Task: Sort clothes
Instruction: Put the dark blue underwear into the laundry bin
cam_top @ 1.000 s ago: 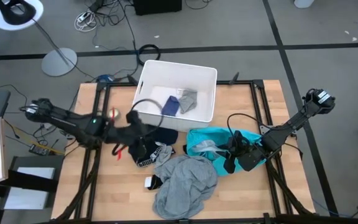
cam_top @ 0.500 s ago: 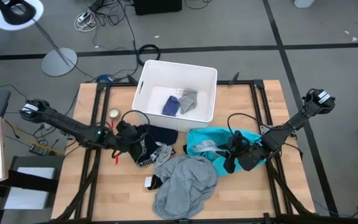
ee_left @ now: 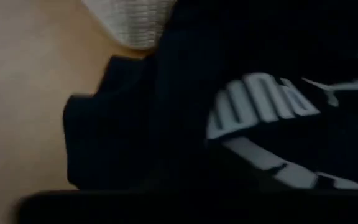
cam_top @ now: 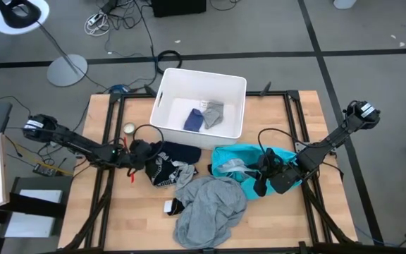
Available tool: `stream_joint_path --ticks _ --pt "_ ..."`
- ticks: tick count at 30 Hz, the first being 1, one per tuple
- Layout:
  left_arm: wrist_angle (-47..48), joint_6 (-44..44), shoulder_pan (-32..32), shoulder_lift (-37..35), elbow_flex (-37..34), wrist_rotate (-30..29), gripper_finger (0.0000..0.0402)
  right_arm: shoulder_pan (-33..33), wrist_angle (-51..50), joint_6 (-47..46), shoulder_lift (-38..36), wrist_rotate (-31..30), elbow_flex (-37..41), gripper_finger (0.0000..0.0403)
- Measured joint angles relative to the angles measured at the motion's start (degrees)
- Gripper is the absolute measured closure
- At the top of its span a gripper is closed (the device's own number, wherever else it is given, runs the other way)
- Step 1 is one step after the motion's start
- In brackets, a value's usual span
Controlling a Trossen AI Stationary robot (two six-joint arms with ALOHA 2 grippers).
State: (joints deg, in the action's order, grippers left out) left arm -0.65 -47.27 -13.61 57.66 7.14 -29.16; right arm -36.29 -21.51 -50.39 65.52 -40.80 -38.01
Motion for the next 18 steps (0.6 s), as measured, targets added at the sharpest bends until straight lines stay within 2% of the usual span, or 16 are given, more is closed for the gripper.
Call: stream_joint_path --ticks 2,6,12,18 --pt "0.0 3.2 -0.1 0.0 1.8 1.1 0.0386 0.0 0.0 0.0 0.0 0.0 0.0 0.0289" --pt "4.7 10.9 0.0 -0.4 10.1 1.6 0.0397 0.0 0.0 0.0 0.0 0.0 0.0 0.0289" --pt "23.5 23.5 -0.5 -1.5 31.8 0.9 0.0400 0.0 -0.3 0.0 0.0 0.0 0.0 0.0289" --pt "30.3 34.5 -1.8 -1.5 50.5 0.6 0.0400 0.0 -0.5 0.1 0.0 0.0 0.0 0.0289"
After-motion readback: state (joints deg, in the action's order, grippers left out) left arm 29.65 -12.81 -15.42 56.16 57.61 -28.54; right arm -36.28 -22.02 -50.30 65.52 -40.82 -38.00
